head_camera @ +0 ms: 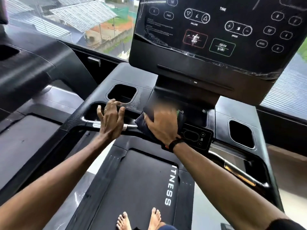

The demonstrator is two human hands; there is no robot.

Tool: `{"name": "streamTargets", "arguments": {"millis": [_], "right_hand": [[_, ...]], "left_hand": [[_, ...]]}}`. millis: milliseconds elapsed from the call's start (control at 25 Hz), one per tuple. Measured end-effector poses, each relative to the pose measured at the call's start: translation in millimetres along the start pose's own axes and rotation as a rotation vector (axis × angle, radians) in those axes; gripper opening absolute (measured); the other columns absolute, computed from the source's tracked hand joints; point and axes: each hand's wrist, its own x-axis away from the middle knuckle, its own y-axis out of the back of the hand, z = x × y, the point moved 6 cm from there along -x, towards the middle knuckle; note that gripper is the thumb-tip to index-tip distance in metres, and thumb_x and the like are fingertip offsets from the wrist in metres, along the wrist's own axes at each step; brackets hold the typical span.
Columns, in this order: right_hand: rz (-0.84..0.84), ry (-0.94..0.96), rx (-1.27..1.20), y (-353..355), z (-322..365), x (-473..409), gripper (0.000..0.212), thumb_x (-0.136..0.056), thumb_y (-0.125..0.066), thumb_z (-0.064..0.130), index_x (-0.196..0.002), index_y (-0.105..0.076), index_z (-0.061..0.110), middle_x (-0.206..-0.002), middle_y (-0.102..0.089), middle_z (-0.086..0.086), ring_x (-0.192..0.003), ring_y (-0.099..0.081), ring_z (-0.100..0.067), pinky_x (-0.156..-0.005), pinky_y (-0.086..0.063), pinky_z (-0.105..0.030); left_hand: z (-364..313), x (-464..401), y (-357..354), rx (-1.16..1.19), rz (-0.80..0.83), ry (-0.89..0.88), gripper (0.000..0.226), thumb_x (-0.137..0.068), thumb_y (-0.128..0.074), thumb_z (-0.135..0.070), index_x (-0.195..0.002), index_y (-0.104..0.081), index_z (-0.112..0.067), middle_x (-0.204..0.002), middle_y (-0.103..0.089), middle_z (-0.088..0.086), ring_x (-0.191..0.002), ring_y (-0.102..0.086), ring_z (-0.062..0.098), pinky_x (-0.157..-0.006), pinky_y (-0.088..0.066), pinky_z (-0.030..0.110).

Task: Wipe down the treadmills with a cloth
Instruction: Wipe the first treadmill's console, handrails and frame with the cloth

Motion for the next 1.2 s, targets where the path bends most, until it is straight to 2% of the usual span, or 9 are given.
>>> {"name": "streamTargets", "arguments": {"millis": [160, 240, 440, 560, 640, 720, 880, 1000, 1200], "right_hand": [[0.082, 0.245, 0.054, -14.9, 26.5, 40.6, 0.072, -0.101, -0.026, 0.060, -0.144, -0.049, 0.007, -0.152, -0.042, -0.022, -0.143, -0.034, -0.039, -0.114, -0.023, -0.061], [0.178, 0.375, 0.050, -24.4, 52.3, 57.0, 0.075, -0.100, -0.032, 0.060, -0.146, -0.044, 0.002, -0.154, -0.037, -0.027, -0.146, -0.029, -0.041, -0.119, -0.015, -0.059], [0.321, 0.389, 0.180, -30.6, 72.8, 49.1, 0.108, -0.078, -0.068, 0.064, -0.151, -0.026, -0.003, -0.151, -0.033, -0.035, -0.140, -0.036, -0.044, -0.115, -0.028, -0.051], [0.265, 0.433, 0.423, -40.6, 69.5, 43.0, 0.082, -0.086, -0.067, 0.040, -0.146, -0.035, -0.006, -0.132, -0.053, -0.032, -0.125, -0.051, -0.041, -0.115, -0.033, -0.047], [0.241, 0.458, 0.352, -47.4, 75.6, 33.3, 0.042, -0.079, -0.072, 0.025, -0.115, -0.064, 0.005, -0.091, -0.067, -0.013, -0.084, -0.064, -0.027, -0.095, -0.051, -0.041], [0.287, 0.449, 0.242, -46.6, 83.6, 17.8, 0.023, -0.069, -0.075, 0.020, -0.090, -0.067, 0.014, -0.072, -0.065, -0.003, -0.063, -0.063, -0.019, -0.068, -0.051, -0.033], [0.565, 0.376, 0.022, -50.7, 92.1, 1.0, 0.034, -0.076, -0.072, 0.020, -0.107, -0.060, 0.012, -0.097, -0.070, -0.007, -0.089, -0.069, -0.027, -0.070, -0.046, -0.034], [0.584, 0.371, -0.006, -51.0, 91.7, -8.9, 0.039, -0.074, -0.073, 0.032, -0.109, -0.064, 0.015, -0.105, -0.070, -0.006, -0.100, -0.067, -0.029, -0.079, -0.050, -0.035], [0.463, 0.355, 0.048, -56.5, 96.9, 1.4, 0.033, -0.073, -0.068, 0.025, -0.102, -0.057, 0.013, -0.095, -0.071, -0.007, -0.086, -0.070, -0.030, -0.069, -0.042, -0.036]], "left_hand": [[14.4, 5.9, 14.5, -0.088, -0.042, 0.018, 0.060, -0.096, -0.021, -0.047, -0.127, -0.053, -0.008, -0.146, -0.043, 0.011, -0.140, -0.037, 0.023, -0.119, 0.002, 0.050], [21.2, 8.9, 23.7, -0.149, -0.066, 0.007, 0.062, -0.097, -0.020, -0.049, -0.130, -0.053, -0.007, -0.149, -0.039, 0.012, -0.142, -0.034, 0.023, -0.118, 0.004, 0.048], [33.2, 9.1, 60.1, -0.276, -0.075, -0.006, 0.063, -0.098, -0.022, -0.051, -0.133, -0.049, -0.007, -0.152, -0.034, 0.016, -0.141, -0.033, 0.027, -0.116, 0.005, 0.045], [51.2, 23.3, 80.3, -0.398, -0.051, 0.035, 0.065, -0.094, -0.026, -0.054, -0.133, -0.048, -0.007, -0.152, -0.034, 0.018, -0.143, -0.031, 0.029, -0.116, 0.006, 0.042], [71.1, 36.9, 93.7, -0.485, -0.015, 0.102, 0.072, -0.088, -0.029, -0.061, -0.134, -0.047, -0.008, -0.152, -0.033, 0.017, -0.143, -0.032, 0.030, -0.115, 0.012, 0.036], [89.2, 46.5, 105.5, -0.560, 0.032, 0.166, 0.079, -0.081, -0.036, -0.065, -0.134, -0.046, -0.008, -0.151, -0.034, 0.019, -0.140, -0.035, 0.034, -0.114, 0.011, 0.038], [102.4, 55.2, 122.0, -0.657, 0.083, 0.153, 0.092, -0.069, -0.062, -0.066, -0.137, -0.042, -0.007, -0.150, -0.034, 0.021, -0.139, -0.038, 0.037, -0.112, 0.022, 0.034], [110.1, 54.8, 117.0, -0.676, 0.172, 0.134, 0.112, -0.055, -0.084, -0.060, -0.140, -0.036, -0.008, -0.150, -0.031, 0.021, -0.141, -0.034, 0.037, -0.112, 0.024, 0.039], [134.2, 33.4, 110.8, -0.752, 0.273, 0.110, 0.133, -0.037, -0.093, -0.054, -0.141, -0.029, -0.002, -0.144, -0.030, 0.026, -0.135, -0.035, 0.043, -0.110, 0.027, 0.043]]}}
